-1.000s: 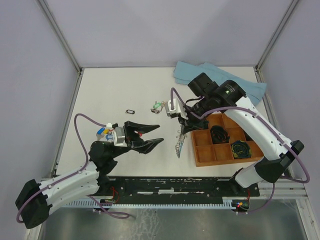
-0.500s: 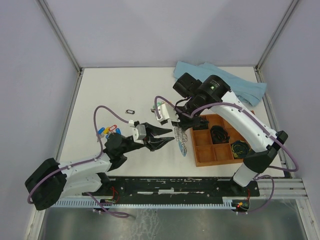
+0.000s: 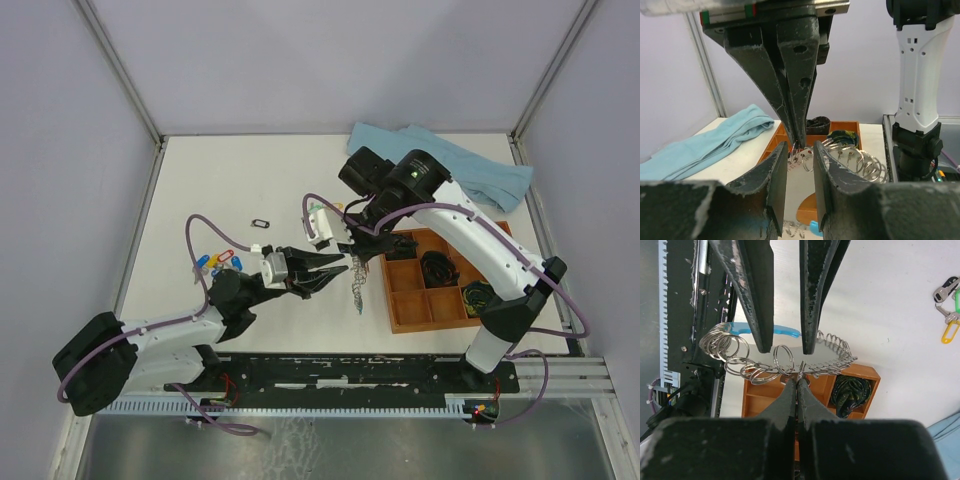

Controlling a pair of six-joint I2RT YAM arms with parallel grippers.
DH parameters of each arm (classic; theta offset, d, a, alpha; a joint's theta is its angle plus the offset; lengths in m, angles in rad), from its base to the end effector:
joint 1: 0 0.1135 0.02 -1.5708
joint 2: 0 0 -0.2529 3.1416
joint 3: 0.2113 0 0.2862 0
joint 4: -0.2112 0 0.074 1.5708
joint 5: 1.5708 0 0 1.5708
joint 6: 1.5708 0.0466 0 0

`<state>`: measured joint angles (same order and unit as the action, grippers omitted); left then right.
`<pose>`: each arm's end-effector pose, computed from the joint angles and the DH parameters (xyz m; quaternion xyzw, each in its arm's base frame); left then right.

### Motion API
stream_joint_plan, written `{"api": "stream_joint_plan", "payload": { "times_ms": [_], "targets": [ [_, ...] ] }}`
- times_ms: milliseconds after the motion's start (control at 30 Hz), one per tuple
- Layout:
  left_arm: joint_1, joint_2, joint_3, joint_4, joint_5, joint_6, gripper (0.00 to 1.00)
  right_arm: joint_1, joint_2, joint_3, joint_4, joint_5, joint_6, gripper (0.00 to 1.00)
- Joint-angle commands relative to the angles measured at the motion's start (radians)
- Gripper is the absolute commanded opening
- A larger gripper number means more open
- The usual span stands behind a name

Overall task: Remove the keys from the keyring
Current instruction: Remove the key from the keyring.

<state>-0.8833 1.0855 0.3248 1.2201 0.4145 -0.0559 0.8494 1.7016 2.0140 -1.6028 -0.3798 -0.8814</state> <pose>0.1446 -0.2056 0.2395 0.3676 0.4024 -0.4730 0.6923 0.2071 0.2617 0.3947 -0.7574 0.6103 0.1847 0.1403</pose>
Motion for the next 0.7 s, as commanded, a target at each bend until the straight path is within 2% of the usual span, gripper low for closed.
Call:
{"api": "stream_joint_plan", "payload": {
  "times_ms": [0,200,667],
  "targets": [
    [-0.005,0.005,0.026,0.005,-0.016,0.082,0.33,0.01,-0.002,0.054,-0.112,-0.017,-0.011,0.01],
    [-0.004,0.06,0.043,0.043,0.001,0.061,0.33,0.013,-0.004,0.058,-0.117,-0.035,-0.013,0.01],
    [-0.003,0.085,0.057,0.046,0.0,0.056,0.31,0.014,0.0,0.056,-0.121,-0.06,-0.018,0.01]
  ]
}}
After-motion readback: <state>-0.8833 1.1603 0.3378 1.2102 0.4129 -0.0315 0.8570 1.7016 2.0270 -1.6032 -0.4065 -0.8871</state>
